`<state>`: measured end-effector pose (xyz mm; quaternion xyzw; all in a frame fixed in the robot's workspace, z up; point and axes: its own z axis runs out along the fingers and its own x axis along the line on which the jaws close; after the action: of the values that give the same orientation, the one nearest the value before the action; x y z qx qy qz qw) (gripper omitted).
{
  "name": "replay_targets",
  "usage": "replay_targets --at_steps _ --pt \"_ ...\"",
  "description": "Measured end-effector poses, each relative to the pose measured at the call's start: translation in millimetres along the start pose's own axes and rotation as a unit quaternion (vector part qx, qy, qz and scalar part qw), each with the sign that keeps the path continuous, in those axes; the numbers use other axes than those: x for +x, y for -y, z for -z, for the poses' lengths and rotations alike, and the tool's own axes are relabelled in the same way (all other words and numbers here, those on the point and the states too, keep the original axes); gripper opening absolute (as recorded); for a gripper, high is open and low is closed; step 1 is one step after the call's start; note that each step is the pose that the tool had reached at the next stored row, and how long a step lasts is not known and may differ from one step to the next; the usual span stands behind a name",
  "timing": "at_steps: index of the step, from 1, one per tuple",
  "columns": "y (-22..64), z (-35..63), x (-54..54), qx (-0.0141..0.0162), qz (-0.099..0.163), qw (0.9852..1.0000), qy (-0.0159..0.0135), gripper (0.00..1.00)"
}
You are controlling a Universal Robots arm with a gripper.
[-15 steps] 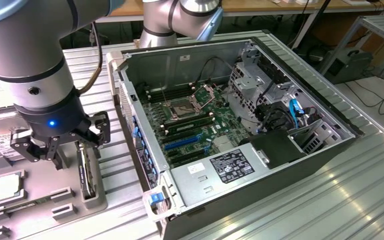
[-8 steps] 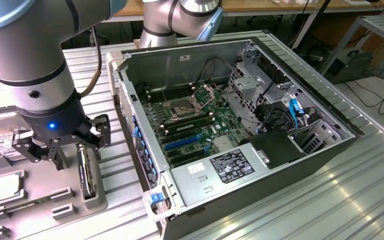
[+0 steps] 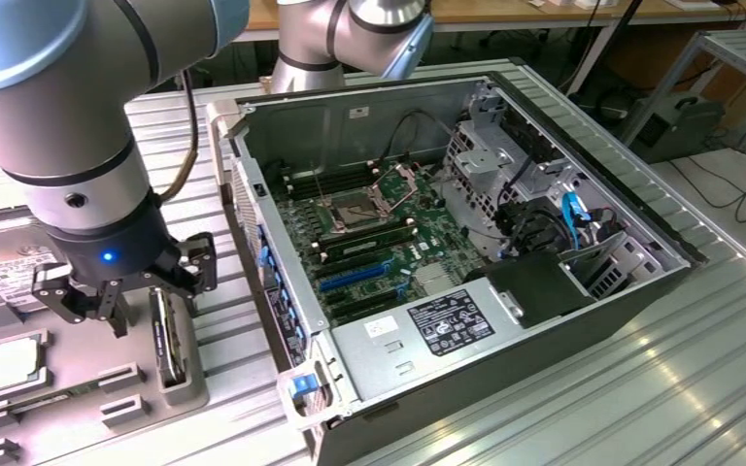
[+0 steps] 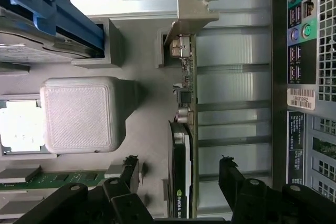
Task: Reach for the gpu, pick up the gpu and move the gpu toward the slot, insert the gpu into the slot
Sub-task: 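Pick up the gpu and move the gpu toward the slot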
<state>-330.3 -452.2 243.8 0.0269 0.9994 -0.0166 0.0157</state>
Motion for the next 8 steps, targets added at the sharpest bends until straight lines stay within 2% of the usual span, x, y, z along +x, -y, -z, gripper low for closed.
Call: replay_targets --at_steps 8 --pt "-3.0 -14.5 0.6 0.0 0.0 1.0 0.0 0.72"
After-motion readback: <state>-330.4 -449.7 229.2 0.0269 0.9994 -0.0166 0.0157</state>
